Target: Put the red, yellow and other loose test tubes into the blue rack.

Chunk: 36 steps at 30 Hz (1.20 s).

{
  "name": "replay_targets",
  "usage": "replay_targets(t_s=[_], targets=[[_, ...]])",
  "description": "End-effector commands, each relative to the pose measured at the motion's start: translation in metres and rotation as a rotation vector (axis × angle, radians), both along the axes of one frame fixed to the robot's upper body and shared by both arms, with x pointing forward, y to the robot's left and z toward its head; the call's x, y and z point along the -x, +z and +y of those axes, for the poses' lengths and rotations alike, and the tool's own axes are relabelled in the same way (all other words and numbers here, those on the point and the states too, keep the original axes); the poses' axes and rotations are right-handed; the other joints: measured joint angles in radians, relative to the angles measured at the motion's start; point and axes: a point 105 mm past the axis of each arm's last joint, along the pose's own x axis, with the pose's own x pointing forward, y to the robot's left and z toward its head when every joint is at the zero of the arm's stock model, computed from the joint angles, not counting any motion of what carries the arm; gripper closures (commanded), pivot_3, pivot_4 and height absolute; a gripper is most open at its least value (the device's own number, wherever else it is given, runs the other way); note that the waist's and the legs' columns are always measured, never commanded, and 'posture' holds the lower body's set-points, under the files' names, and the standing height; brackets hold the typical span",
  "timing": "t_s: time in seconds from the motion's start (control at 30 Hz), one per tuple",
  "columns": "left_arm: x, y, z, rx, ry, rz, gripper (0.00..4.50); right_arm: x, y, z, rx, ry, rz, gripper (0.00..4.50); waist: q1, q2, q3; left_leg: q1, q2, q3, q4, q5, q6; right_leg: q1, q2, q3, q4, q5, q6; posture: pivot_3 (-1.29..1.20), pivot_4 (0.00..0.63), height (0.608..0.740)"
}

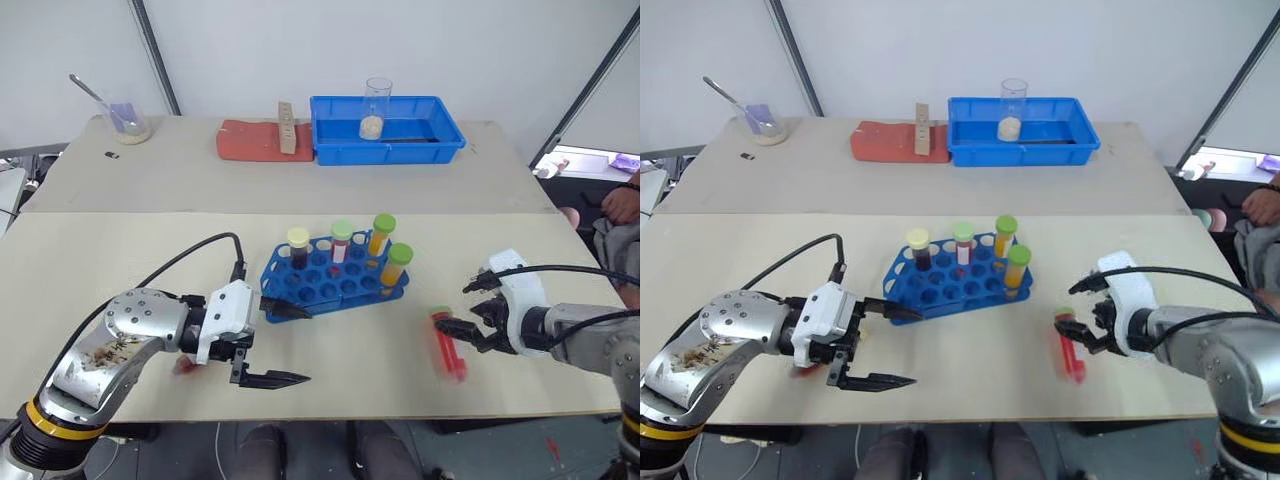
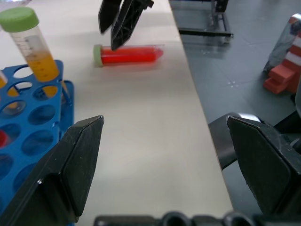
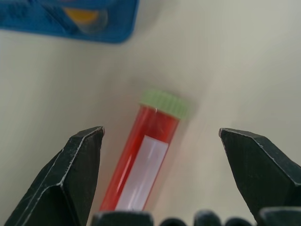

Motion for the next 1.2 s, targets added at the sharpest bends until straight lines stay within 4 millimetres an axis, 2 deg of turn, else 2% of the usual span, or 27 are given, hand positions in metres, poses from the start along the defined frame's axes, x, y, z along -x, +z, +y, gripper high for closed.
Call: replay_targets(t_s=[0.03, 0.27, 0.37, 0.57, 0.63, 0.73, 0.83, 0.93, 0.97, 1.03, 1.2], targets=[[0.004, 0.003, -0.007, 0.007, -0.037, -0.043, 0.00, -0.008, 0.000, 0.000, -0.004, -0.004, 0.053, 0.15, -0.006, 0.000, 0.000, 0.000, 0.000, 0.000, 0.000, 0.000, 0.000, 0.000, 0.000, 0.000, 0.000, 0.000, 0.000, 0.00, 0.150, 0.740], [0.002, 0.002, -0.013, 0.022, -0.032, -0.051, 0.00, -0.016, -0.010, 0.011, -0.043, 0.008, 0.182, 0.15, -0.010, 0.000, 0.000, 0.001, 0.000, -0.001, 0.001, 0.000, 0.000, 0.000, 0.001, 0.000, 0.001, 0.001, 0.001, 0.00, 0.150, 0.740], [0.001, 0.001, -0.014, 0.026, -0.029, -0.052, 0.00, -0.016, -0.016, 0.015, -0.036, 0.012, 0.213, 0.96, -0.010, 0.000, 0.000, 0.000, 0.000, -0.001, 0.001, 0.000, 0.000, 0.000, 0.001, 0.000, 0.001, 0.001, 0.001, 0.00, 0.150, 0.740], [0.001, -0.001, -0.015, 0.032, -0.024, -0.052, 0.00, -0.015, -0.021, 0.019, -0.024, 0.005, 0.224, 3.09, -0.010, 0.000, 0.000, 0.000, 0.000, -0.001, 0.001, 0.000, 0.000, 0.000, 0.001, 0.000, 0.000, 0.002, 0.002, 0.00, 0.150, 0.740], [-0.001, 0.000, -0.014, 0.031, -0.018, -0.051, 0.00, -0.014, -0.019, 0.018, -0.020, 0.002, 0.217, 3.49, -0.010, 0.000, 0.000, 0.000, 0.000, -0.001, 0.001, 0.000, 0.000, 0.000, 0.001, 0.000, 0.001, 0.002, 0.002, 0.00, 0.150, 0.740], [-0.006, 0.002, -0.007, 0.034, 0.013, -0.037, 0.00, -0.008, -0.010, 0.017, -0.018, 0.038, 0.192, 3.49, -0.010, 0.000, 0.000, 0.000, 0.000, -0.001, 0.001, 0.000, 0.000, 0.000, 0.001, 0.000, 0.001, 0.002, 0.002, 0.00, 0.150, 0.740], [-0.010, 0.007, 0.006, 0.051, 0.072, -0.005, 0.00, 0.008, 0.010, 0.028, -0.024, 0.179, 0.116, 3.49, -0.007, 0.000, 0.000, -0.001, 0.001, -0.002, 0.001, 0.000, 0.000, -0.001, 0.001, 0.000, 0.001, 0.001, 0.002, 0.00, 0.150, 0.740], [-0.019, 0.010, 0.023, 0.068, 0.175, 0.010, 0.00, 0.019, 0.033, 0.054, -0.111, 0.369, -0.079, 3.49, -0.007, 0.000, 0.000, -0.002, 0.001, -0.002, 0.000, 0.000, 0.001, -0.001, 0.001, -0.001, 0.000, 0.002, 0.005, 0.00, 0.150, 0.740], [-0.021, 0.010, 0.030, 0.065, 0.209, 0.001, 0.00, 0.018, 0.043, 0.064, -0.166, 0.406, -0.184, 3.49, -0.011, -0.001, 0.000, -0.001, 0.002, -0.002, 0.000, -0.001, 0.001, -0.001, 0.001, -0.001, 0.000, 0.003, 0.006, 0.00, 0.150, 0.740], [-0.025, 0.011, 0.041, 0.067, 0.272, -0.005, 0.00, 0.019, 0.062, 0.088, -0.374, 0.480, -0.341, 3.49, -0.014, -0.001, 0.000, 0.000, 0.003, -0.001, 0.000, -0.001, 0.002, -0.001, 0.002, -0.001, 0.000, 0.002, 0.006, 0.00, 0.150, 0.740], [-0.031, 0.016, 0.054, 0.092, 0.339, -0.030, 0.00, 0.007, 0.079, 0.115, -0.499, 0.506, -0.641, 3.49, -0.007, -0.002, 0.001, 0.001, 0.003, -0.001, 0.001, -0.001, 0.001, -0.001, 0.003, -0.001, 0.002, 0.001, 0.002, 0.00, 0.150, 0.740]])
